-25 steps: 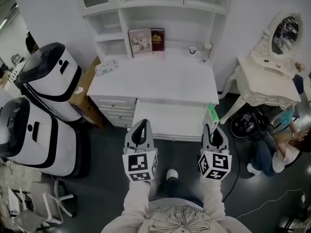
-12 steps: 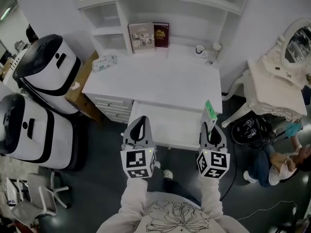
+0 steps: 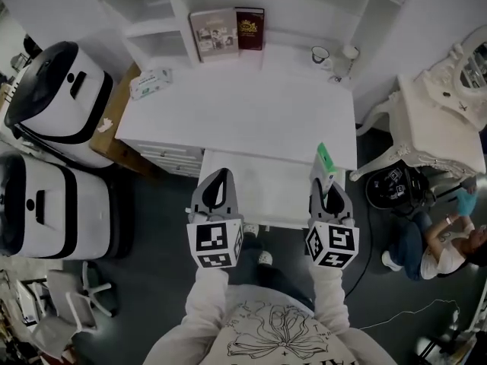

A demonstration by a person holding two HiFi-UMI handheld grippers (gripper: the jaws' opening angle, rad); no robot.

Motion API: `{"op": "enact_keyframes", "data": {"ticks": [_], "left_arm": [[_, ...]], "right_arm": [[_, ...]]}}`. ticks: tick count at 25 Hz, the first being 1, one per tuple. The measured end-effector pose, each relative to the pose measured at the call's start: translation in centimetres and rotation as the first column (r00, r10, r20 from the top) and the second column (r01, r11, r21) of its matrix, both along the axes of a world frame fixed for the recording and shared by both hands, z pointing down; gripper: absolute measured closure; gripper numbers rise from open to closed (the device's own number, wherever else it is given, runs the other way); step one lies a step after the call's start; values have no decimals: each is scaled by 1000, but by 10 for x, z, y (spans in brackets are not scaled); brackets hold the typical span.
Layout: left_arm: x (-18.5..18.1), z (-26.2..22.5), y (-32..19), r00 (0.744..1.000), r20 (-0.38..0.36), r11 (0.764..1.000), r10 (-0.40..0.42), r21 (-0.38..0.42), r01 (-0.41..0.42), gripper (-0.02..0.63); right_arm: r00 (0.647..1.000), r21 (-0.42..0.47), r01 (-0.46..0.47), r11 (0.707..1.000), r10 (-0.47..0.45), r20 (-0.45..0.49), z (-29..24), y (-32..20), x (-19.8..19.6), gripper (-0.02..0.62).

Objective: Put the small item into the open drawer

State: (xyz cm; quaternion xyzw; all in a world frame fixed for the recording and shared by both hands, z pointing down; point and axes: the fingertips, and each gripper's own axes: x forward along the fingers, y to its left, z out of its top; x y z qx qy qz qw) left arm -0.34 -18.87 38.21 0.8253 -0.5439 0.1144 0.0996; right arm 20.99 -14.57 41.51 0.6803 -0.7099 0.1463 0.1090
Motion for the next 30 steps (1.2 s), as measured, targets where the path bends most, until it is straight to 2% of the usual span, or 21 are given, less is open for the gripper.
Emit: {"op": "enact_keyframes", "data": {"ticks": [6, 14, 24, 30], "left_arm": [[1, 27, -43, 1000, 8, 998, 25, -52, -24, 600], [-3, 75, -72, 999, 22, 987, 42, -154, -39, 600], [-10, 131, -91, 999, 27, 963, 47, -268, -38, 600], [-14, 156, -98, 999, 21, 950, 47, -310, -39, 600]], "right_arm": [[1000, -58, 23, 998, -24, -6, 28, -43, -12, 506], [996, -186, 94, 978, -92, 17, 87, -67, -41, 506], [981, -348, 190, 918, -192, 28, 159, -73, -75, 506], [977, -428, 206, 880, -209, 40, 199, -72, -84, 506]]}}
